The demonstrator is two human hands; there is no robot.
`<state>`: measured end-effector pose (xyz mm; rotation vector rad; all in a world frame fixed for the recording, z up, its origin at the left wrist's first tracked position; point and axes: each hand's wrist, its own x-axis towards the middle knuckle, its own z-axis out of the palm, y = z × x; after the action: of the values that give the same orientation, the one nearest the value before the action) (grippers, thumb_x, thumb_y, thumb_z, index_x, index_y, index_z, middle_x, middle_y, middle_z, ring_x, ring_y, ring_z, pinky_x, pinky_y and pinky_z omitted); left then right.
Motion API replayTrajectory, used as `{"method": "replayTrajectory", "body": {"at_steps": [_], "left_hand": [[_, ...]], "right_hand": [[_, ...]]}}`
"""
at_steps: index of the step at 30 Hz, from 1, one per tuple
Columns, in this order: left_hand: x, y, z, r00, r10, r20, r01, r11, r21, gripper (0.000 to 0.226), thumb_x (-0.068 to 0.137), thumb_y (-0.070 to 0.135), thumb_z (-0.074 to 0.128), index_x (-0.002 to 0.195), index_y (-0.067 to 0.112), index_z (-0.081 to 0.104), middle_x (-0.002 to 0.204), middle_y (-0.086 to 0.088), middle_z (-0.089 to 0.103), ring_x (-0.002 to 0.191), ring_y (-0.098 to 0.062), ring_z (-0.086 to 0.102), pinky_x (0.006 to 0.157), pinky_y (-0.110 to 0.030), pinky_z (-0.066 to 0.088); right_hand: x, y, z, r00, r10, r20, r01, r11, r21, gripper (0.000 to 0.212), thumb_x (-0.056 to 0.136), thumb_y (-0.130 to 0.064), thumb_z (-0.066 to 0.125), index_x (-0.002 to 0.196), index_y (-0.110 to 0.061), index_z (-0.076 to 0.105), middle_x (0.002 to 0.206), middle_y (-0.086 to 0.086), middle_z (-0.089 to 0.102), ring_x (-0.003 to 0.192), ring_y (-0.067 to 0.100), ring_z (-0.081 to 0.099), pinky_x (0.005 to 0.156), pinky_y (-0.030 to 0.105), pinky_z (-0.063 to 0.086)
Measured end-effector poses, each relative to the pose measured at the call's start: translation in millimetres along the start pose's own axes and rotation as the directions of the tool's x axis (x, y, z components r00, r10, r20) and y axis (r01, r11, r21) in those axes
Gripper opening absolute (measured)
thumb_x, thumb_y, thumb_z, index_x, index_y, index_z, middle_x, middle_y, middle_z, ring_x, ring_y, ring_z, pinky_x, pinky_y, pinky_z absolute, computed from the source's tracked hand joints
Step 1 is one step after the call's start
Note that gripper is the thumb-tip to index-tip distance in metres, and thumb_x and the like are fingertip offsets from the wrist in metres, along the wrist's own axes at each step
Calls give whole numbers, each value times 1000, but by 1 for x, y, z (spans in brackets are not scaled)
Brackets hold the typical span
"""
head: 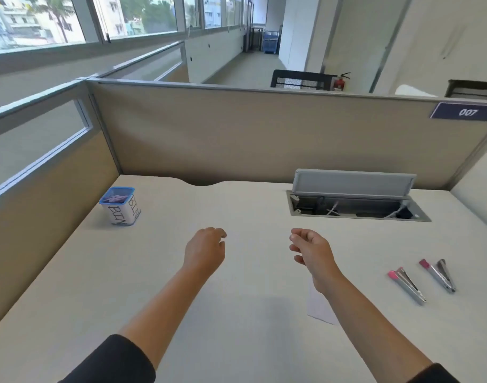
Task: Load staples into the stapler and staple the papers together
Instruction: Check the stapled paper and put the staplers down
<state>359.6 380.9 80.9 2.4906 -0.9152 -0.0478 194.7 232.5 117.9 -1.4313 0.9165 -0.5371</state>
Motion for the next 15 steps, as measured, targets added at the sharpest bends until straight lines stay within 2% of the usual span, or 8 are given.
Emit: {"method": "replayTrajectory", "body": {"at_steps": [8, 15], "left_hand": [[-47, 126, 69, 992, 111, 67, -107, 992, -60, 31, 92, 18, 46, 119, 21, 61, 118, 5, 66, 113, -16, 55, 90, -28, 44], [-74, 247, 136, 990, 78, 119, -65, 992, -108, 32, 91, 18, 45, 118, 20, 62, 118, 4, 66, 109, -17, 57, 87, -26, 43]], "right_hand": [[0, 18, -128, 997, 33, -76, -33, 999, 0, 10, 91, -13, 52, 98, -15, 60, 86, -5, 59, 77, 10, 56, 64, 23, 45], [18, 43, -248, 998, 49, -38, -50, 999, -15, 8, 90, -14, 53, 92, -19, 59, 85, -6, 59, 77, 10, 57, 63, 21, 44]]}}
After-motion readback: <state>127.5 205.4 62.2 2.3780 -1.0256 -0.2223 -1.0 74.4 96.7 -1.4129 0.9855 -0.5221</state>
